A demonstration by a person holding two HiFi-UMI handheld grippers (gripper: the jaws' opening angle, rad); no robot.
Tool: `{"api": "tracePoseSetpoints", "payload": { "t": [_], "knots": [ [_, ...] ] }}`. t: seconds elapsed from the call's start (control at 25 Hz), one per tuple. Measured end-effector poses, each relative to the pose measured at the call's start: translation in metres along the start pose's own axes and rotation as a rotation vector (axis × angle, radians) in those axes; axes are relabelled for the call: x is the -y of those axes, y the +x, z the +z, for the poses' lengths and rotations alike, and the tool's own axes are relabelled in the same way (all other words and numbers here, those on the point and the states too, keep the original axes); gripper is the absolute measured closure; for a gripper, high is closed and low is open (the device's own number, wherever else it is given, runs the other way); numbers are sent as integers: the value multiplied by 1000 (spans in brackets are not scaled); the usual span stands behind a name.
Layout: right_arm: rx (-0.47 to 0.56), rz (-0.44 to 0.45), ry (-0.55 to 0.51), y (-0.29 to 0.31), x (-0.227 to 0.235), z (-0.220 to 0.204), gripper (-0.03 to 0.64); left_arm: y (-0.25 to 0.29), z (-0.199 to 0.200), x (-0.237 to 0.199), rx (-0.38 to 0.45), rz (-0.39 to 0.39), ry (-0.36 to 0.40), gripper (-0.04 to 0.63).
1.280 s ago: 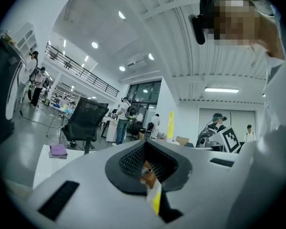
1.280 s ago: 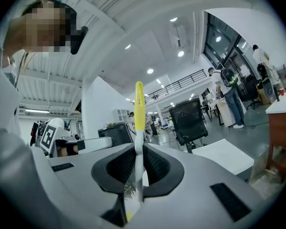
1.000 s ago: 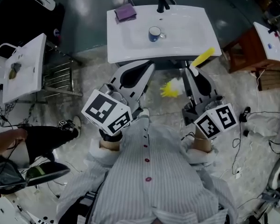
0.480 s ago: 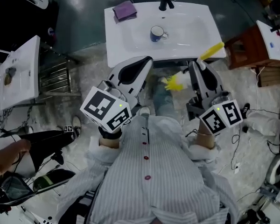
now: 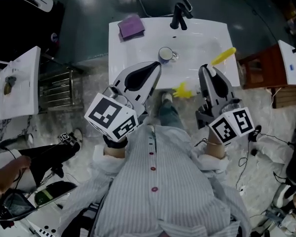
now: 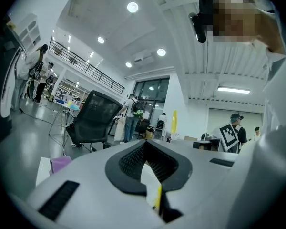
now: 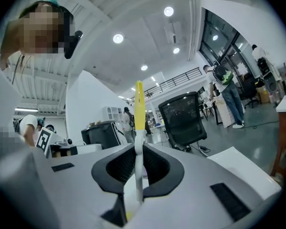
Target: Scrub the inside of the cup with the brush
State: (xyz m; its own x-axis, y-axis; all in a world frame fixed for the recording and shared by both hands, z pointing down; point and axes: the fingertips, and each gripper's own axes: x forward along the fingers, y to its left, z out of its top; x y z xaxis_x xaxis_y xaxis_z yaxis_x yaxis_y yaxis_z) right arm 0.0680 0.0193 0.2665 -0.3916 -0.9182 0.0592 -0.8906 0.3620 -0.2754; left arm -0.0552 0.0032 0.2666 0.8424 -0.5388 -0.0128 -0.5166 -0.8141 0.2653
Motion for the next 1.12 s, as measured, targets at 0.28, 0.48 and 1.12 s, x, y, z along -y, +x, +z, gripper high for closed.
{"api": "tracePoseSetpoints", "payload": {
  "t": [0.28, 0.48, 1.12],
  "knots": [
    [-26, 68, -9, 56, 60, 30, 558, 78, 16, -34, 8, 52, 3, 588],
    [-40, 117, -13, 92, 101, 46, 558, 125, 22, -58, 13, 99, 11, 588],
    [-81, 171, 3, 141, 121, 56, 560, 151, 22, -98, -14, 143, -4, 588]
  ]
}}
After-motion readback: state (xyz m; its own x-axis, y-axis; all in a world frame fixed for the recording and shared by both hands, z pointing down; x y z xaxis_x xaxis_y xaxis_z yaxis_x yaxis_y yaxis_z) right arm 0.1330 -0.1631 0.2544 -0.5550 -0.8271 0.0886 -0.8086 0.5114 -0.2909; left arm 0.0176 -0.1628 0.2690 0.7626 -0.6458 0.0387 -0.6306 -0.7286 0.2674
